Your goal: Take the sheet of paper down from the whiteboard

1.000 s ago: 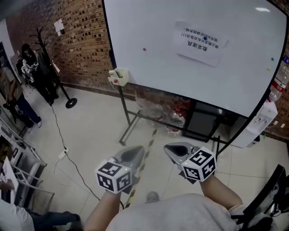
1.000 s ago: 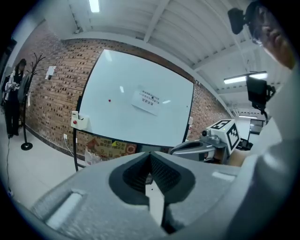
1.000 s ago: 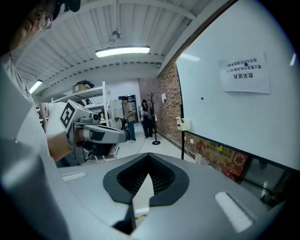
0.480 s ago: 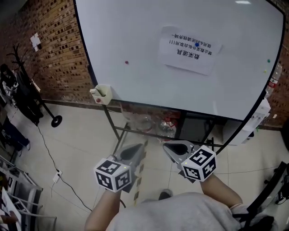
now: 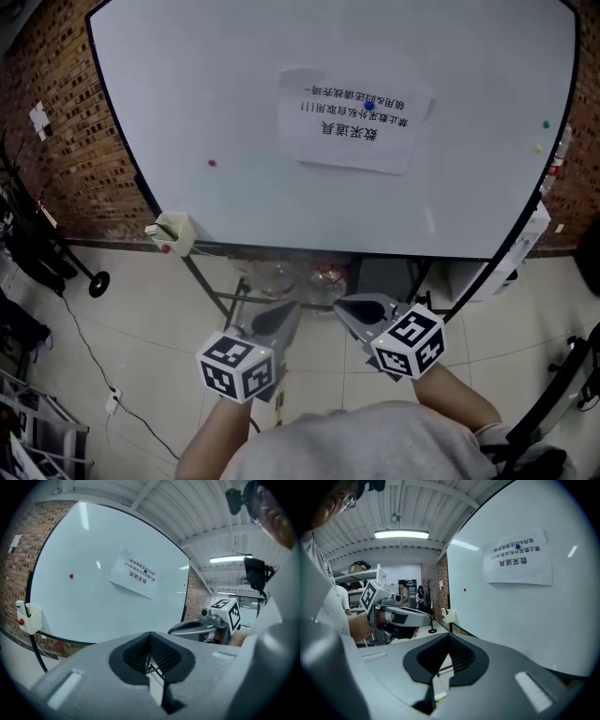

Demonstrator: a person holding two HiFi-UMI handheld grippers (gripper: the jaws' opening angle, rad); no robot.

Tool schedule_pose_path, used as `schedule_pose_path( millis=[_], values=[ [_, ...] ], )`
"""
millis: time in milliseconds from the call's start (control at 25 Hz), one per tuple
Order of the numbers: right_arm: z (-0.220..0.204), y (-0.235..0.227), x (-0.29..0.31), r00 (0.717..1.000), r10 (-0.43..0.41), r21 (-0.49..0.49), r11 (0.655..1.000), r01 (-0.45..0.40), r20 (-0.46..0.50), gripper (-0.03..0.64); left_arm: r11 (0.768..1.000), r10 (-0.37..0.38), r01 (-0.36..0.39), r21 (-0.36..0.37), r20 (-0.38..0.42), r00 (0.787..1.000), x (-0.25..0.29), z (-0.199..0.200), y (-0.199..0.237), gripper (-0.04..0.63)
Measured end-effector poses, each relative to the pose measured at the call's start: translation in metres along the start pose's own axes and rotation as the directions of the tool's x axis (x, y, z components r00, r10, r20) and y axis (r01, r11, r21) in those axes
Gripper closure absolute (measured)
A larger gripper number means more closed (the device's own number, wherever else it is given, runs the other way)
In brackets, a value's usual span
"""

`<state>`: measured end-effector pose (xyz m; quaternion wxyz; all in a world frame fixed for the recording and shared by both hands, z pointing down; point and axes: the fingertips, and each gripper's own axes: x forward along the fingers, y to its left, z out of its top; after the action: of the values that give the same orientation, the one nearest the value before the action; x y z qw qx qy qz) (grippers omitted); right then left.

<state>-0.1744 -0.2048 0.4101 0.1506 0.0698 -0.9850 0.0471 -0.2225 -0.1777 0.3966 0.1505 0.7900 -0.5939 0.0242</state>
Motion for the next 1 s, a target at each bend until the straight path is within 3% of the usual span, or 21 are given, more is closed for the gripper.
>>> schedule_pose_path(
  millis=[320, 560, 1000],
  values=[
    [0.006, -0.087, -0.044, 0.989, -0.142, 0.024, 0.99, 0.141, 0.036, 0.618, 0.991, -0.114, 0.115, 0.069, -0.022, 0.993, 0.093, 0.033, -0.024, 0.592],
    [0.012, -0.117, -0.053, 0.971, -0.227, 0.051, 0.973, 0.223, 0.075, 0.618, 0.974, -0.195, 0.196, 0.112, -0.022, 0.981, 0.121, 0.053, -0.031, 0.592],
    [0.069, -0.176, 0.001, 0.934, -0.333, -0.044, 0.939, 0.341, 0.128, 0.618, 0.952, -0.249, 0.241, 0.187, 0.022, 0.968, 0.154, 0.114, 0.046, 0.592]
  ],
)
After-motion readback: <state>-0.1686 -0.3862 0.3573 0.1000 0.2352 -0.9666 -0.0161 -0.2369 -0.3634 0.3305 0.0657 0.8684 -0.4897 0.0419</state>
